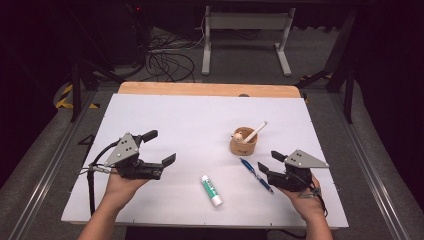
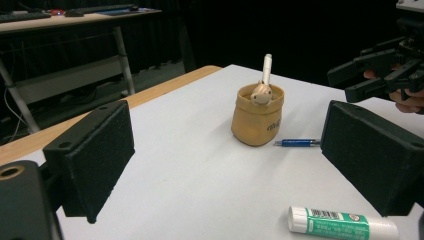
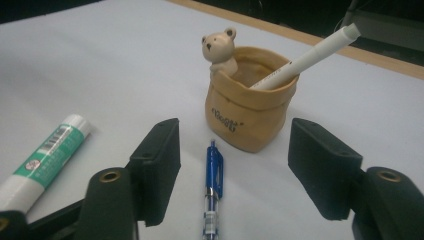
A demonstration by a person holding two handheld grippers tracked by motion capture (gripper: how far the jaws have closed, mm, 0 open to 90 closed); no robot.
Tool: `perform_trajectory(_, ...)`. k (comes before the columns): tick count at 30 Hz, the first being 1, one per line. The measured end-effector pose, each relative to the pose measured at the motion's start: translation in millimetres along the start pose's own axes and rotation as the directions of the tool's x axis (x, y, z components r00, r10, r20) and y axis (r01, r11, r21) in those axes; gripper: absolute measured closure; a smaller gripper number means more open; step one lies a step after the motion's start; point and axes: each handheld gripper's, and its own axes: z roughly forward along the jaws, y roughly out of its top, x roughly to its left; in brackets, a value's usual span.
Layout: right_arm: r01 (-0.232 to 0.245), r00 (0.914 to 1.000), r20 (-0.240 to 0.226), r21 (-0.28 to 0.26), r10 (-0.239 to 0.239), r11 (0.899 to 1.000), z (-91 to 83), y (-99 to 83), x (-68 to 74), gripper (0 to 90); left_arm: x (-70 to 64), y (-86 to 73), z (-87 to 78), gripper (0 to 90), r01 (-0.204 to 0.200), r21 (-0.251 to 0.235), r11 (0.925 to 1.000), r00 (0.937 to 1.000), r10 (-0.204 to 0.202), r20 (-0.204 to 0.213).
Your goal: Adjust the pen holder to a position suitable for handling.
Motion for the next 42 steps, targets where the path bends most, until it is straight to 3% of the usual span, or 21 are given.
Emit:
perform_trajectory(9,-0.004,1.0,0.007,0.096,0.003,0.995,4.7,-7.7,2.9,49.2,1.9,-2.5,-0.1,7.9,0.009,0.003,1.0,1.0,-0.009,0.001)
perform_trajectory(16,0.001,0.9999,-0.012,0.16,0.001,0.987,6.1,-15.2,2.3,50.5,1.7,-2.6,-0.1,8.0,0.008,0.005,1.0,1.0,-0.008,0.006)
perform_trajectory(29,-0.004,0.9998,-0.019,0.254,0.009,0.967,10.3,-29.0,3.6,52.4,0.1,-3.5,1.3,8.1,0.001,0.009,1.0,1.0,-0.001,0.005)
perform_trajectory(42,-0.008,0.9996,-0.023,0.318,0.016,0.948,15.2,-36.0,4.6,61.1,0.0,-3.8,1.5,8.3,0.001,0.009,1.0,1.0,-0.002,0.001)
